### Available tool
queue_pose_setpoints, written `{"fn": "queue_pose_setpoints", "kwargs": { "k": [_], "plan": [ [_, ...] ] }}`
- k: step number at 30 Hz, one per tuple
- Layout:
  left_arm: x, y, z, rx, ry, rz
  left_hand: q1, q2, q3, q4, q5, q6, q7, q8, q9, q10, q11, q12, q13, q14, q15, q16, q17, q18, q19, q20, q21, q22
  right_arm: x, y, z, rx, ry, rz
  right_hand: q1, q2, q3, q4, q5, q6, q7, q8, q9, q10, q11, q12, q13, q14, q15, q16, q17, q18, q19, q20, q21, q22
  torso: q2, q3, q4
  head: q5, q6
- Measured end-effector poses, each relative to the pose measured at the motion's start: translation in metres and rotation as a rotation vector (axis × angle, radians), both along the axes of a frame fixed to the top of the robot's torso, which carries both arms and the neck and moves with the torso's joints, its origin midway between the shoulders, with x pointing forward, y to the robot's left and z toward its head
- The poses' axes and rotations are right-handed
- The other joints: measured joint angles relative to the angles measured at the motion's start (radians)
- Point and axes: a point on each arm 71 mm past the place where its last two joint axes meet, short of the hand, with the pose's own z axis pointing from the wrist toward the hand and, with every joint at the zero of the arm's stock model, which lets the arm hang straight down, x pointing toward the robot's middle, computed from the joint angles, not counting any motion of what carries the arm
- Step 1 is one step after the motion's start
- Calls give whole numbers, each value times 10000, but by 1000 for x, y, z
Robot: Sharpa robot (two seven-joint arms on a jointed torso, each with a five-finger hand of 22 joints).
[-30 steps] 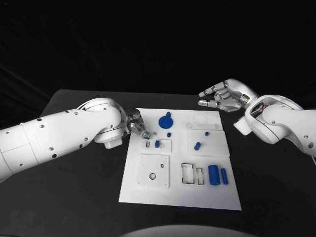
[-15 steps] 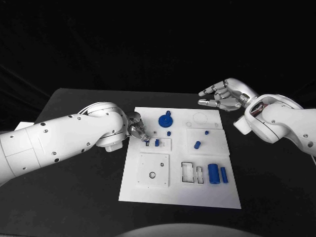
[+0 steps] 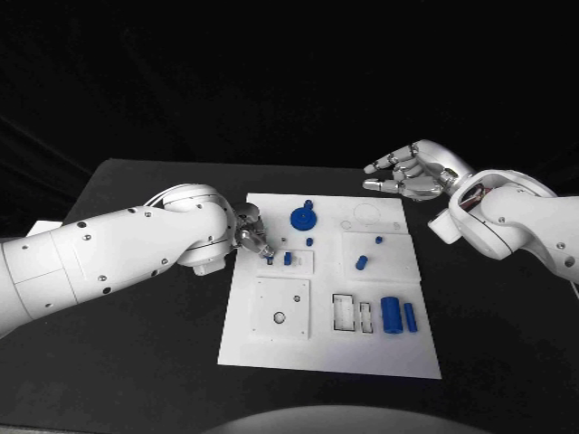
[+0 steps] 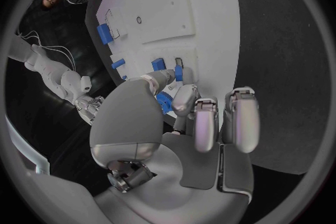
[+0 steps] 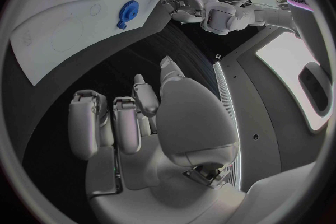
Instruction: Assemble the parts on the task board
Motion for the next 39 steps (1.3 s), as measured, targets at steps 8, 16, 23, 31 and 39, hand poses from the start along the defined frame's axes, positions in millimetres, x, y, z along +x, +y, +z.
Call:
{"fn": "queue_pose_setpoints", "kwargs": {
  "k": [8, 16, 23, 31, 39],
  "plan": [
    [-1, -1, -1, 121, 137, -151, 0, 0, 0, -1, -7, 0, 0, -3, -23, 0, 0, -36, -24, 0, 0, 0, -1, 0, 0, 0, 0, 0, 0, 0, 0, 7, 4, 6, 0, 0, 0, 0, 0, 0, 0, 0, -1, 0, 0, 0, 0, 0, 0, 0, -1, 0, 0, 0, 0, 0, -1, -1, 1, -4, -36],
    [-3, -1, -1, 262, 278, -303, -1, -2, 12, -13, -11, 15, 14, -13, 10, 0, 1, -36, -32, 0, 0, 0, -2, -1, 0, 0, 0, 0, 0, 0, 0, 14, 12, 16, 0, 0, 0, 0, 0, 0, 0, 0, -1, 0, 0, 0, 0, 0, 0, 0, -2, 0, 0, 0, 0, 0, -1, -4, 5, 9, -78],
    [-3, -1, -1, 320, 314, -353, -3, -3, 16, -17, -40, 15, 15, -14, -4, -1, 1, -36, -45, 0, 0, 0, -2, 0, 0, 0, 42, 0, 0, 0, 0, 17, 17, 23, 0, 0, 0, 0, 0, 0, 0, 0, -2, 0, 0, 0, 0, 0, 0, 0, -3, 0, 0, 0, 0, 0, -2, -5, 4, 12, -89],
    [-3, -2, -1, 347, 303, -370, -31, -31, 24, -26, -6, 15, 15, 20, -17, -1, 1, -36, -56, 0, 0, 0, -3, 0, 0, 0, 42, 0, 0, 0, 0, 21, 24, 33, 0, 0, 0, 0, 0, 0, 0, 0, 7, 0, 0, 0, -9, 0, 0, 0, -3, 0, 0, 0, -42, -18, -2, -5, 1, 22, -91],
    [-3, -2, -1, 373, 286, -365, -97, -97, 84, -86, 34, 17, 16, 28, -13, -2, 2, -36, -66, 0, 0, 0, -3, 0, 0, 0, 41, 0, 0, 1, 0, 24, 30, 41, 0, 0, 0, 0, 0, 0, 0, 0, 6, 0, 0, 0, -9, 0, 0, 0, -4, 0, 0, 0, -41, -18, -2, -4, -3, 25, -93]
  ]
}}
